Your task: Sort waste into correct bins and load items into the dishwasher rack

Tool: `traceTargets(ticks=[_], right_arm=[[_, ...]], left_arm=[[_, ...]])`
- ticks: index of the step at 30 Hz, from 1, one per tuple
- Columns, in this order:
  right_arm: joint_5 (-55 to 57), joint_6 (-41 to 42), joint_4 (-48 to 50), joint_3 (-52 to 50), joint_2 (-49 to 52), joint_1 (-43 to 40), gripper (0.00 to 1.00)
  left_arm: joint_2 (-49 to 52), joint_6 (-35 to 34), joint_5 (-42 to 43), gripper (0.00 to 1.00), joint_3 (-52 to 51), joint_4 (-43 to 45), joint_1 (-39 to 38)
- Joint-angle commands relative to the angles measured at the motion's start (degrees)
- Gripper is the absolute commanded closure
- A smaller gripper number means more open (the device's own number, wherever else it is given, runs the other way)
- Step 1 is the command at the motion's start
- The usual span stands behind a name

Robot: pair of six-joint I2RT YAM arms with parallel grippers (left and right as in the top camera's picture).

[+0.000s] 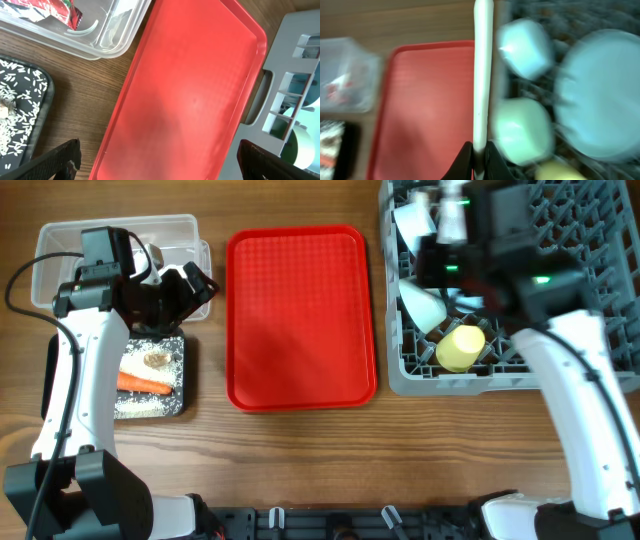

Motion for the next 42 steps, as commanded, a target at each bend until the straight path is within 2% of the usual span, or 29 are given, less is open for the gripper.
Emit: traceTargets(ticks=[1,10,15,19,21,24,29,34,42], right_arm=[[1.86,-1.22,-2.75,0.35,-0.59,-7.85,0.96],[1.84,0.00,-6.56,-1.01,-0.22,-20.41,0.96],[2.36,5.05,-9.51,-3.17,-0.22,-25.31,0.96],[4.46,13.27,-8.17,-9.99,-0.22,-26.97,0.96],[7.80,23.37,-7.23,-16.04,-0.22,-27.21,0.96],[10.69,34.12,-5.99,-23.10,-0.22,-27.21,0.96],[10.97,42.23,-1.84,-30.25,-0.22,-27.21,0.96],[10.86,42.97,4.81,-32.83,-0.22,-27.19,0.96],[10.86,44.39,4.96,-32.85,-0.22,-27.21,0.96]], left_arm=[[-0.74,0.09,0.07,0.00,0.37,0.09,0.22],[-0.74,0.09,0.07,0.00,0.37,0.09,0.22],[-0.74,0.09,0.07,0.00,0.37,0.09,0.22],[-0.74,0.09,0.07,0.00,0.37,0.09,0.22],[-0.74,0.09,0.07,0.00,0.37,0.09,0.22],[-0.74,0.09,0.09,0.00,0.37,0.09,0.22],[-0.74,0.09,0.07,0.00,0.37,0.09,0.22],[-0.74,0.09,0.07,0.00,0.37,0.09,0.22],[-0.74,0.09,0.07,0.00,0.37,0.09,0.22]])
